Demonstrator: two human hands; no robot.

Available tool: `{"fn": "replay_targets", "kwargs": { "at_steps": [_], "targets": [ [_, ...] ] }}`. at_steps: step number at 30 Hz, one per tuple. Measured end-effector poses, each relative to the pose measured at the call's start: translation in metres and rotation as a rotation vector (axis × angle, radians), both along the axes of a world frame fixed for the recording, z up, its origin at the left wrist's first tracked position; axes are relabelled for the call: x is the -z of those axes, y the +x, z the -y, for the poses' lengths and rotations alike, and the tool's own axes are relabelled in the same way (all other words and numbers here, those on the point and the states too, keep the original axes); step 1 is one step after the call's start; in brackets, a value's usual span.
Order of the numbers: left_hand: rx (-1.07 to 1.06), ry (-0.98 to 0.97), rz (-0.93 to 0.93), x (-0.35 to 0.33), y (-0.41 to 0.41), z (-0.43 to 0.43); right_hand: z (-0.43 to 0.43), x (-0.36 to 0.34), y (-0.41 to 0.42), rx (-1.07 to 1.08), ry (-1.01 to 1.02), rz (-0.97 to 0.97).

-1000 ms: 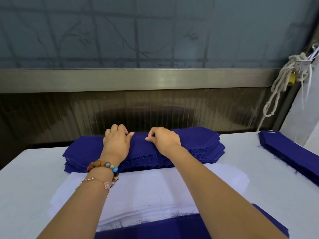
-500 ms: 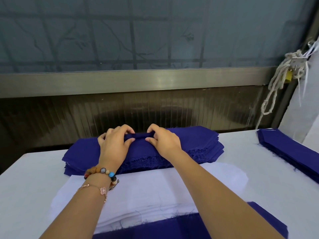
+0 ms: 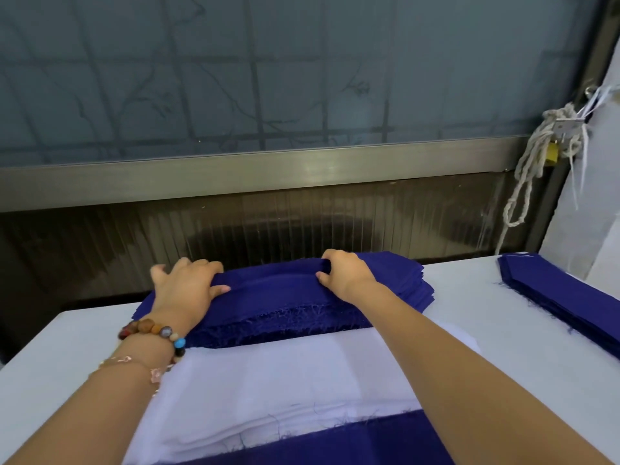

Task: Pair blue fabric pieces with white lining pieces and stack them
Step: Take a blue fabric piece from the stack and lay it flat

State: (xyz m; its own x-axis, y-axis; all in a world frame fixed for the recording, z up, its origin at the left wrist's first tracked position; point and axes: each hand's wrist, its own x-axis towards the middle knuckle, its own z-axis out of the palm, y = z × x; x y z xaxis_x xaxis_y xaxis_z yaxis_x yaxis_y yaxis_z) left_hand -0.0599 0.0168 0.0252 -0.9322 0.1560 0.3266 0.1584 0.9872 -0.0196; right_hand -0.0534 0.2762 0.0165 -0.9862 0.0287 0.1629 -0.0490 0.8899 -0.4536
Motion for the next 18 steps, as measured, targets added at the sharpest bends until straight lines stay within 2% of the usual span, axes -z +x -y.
{"fn": "replay_targets", "kwargs": {
  "at_steps": [3, 6, 9, 12, 16, 18],
  "targets": [
    [-0.048, 0.038, -0.017, -0.001, 0.004, 0.029, -0.023, -0.004, 0.007, 0.066, -0.005, 0.02],
    [-0.102, 0.165, -0.048, 0.007, 0.008, 0.053, -0.048, -0.005, 0.015, 0.143, -0.003, 0.021],
    [-0.11, 0.47, 0.026, 0.021, 0.008, 0.069, -0.071, -0.004, 0.022, 0.239, -0.054, 0.024],
    [-0.116, 0.773, 0.049, 0.034, 0.009, 0.072, -0.091, 0.004, 0.026, 0.343, -0.203, 0.026],
    [-0.174, 0.806, 0.025, 0.042, 0.004, 0.071, -0.102, 0.015, 0.028, 0.417, -0.46, -0.002],
    [-0.191, 0.806, 0.028, 0.042, 0.002, 0.07, -0.104, 0.019, 0.027, 0.451, -0.515, -0.016]
  ]
}}
